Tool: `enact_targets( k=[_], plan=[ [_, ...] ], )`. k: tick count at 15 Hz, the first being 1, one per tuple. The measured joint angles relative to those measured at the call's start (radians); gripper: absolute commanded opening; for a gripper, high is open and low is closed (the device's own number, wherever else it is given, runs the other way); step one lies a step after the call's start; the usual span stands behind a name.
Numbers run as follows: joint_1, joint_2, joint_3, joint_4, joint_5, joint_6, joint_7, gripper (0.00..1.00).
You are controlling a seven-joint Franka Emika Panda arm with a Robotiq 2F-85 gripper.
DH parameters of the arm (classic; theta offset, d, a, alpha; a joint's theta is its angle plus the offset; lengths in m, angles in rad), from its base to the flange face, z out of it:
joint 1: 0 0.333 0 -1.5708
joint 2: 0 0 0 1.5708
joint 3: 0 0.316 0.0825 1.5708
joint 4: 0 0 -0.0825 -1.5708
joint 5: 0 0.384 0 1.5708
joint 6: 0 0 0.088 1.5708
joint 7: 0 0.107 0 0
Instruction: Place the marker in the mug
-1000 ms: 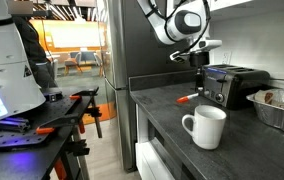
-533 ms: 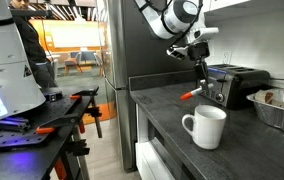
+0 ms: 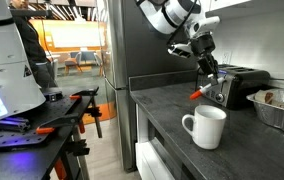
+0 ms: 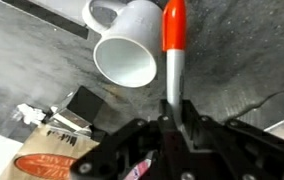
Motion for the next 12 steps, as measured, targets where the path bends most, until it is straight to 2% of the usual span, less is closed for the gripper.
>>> enact_targets(
  k=[4,7,12],
  plan=[
    [-0.014,-0.040,0.001,-0.032,-0.086,0.002,0.087,0.05],
    [-0.024,-0.063,-0.004,-0.044,-0.195,0.010,0.187,0.05],
    [-0.087,-0.073,0.011,-0.047,-0.360,0.013,0.333,0.05]
  ],
)
